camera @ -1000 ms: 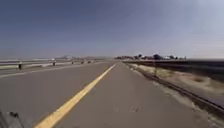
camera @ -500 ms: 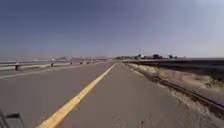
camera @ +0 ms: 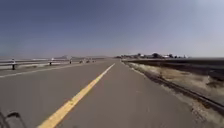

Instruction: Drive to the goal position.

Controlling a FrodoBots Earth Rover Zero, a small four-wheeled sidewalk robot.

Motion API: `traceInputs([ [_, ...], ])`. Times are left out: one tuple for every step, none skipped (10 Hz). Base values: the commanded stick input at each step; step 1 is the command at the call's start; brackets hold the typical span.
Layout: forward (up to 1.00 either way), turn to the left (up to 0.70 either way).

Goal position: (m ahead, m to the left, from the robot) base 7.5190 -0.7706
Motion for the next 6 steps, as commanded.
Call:
traceInputs([
  [0.50,0.00],
  [0.50,0.00],
  [0.50,0.00],
  [0.50,0.00],
  [0.50,0.00],
  [0.50,0.00],
])
